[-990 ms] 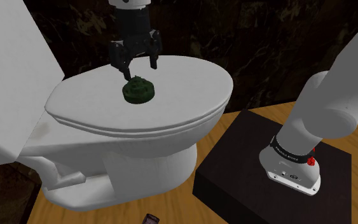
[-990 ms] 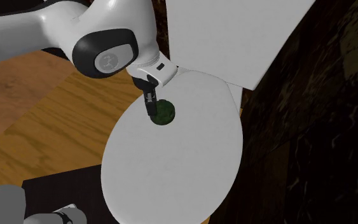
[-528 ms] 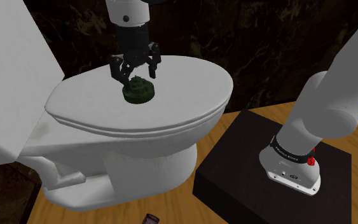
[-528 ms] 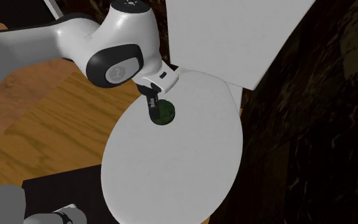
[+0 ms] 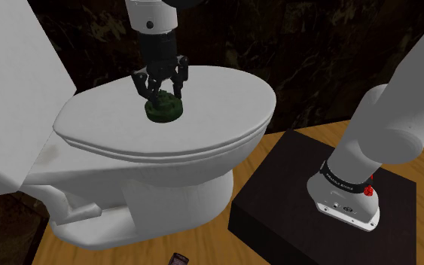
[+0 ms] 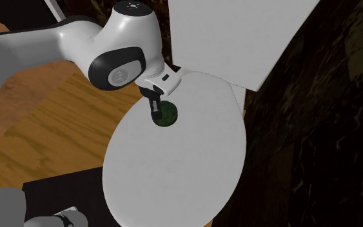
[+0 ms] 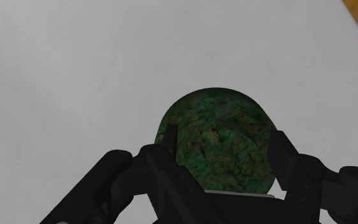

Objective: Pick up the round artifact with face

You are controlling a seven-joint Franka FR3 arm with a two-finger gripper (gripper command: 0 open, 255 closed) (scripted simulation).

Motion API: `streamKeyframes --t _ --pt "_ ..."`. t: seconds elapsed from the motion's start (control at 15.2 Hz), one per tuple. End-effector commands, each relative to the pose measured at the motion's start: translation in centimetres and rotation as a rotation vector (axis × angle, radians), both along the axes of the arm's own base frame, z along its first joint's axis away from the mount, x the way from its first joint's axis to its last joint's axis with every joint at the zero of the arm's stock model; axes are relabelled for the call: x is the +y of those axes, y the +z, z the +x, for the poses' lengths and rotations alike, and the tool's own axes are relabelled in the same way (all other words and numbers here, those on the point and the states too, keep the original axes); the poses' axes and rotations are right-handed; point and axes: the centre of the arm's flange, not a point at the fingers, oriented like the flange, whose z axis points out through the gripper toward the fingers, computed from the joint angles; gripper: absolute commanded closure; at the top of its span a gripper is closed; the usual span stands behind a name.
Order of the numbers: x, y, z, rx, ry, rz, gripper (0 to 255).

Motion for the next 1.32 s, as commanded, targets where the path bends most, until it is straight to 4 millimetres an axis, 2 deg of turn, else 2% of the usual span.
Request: streamKeyframes --t 0.0,0.2,1.19,1.25 --pt "0.0 0.0 0.0 0.000 0.000 0.000 255" --pt "0.0 0.0 0.0 0.000 0.000 0.000 255" --pt "0.0 7.9 0.0 0.000 0.000 0.000 255" --pt "0.0 8.0 0.0 0.000 0.000 0.000 255"
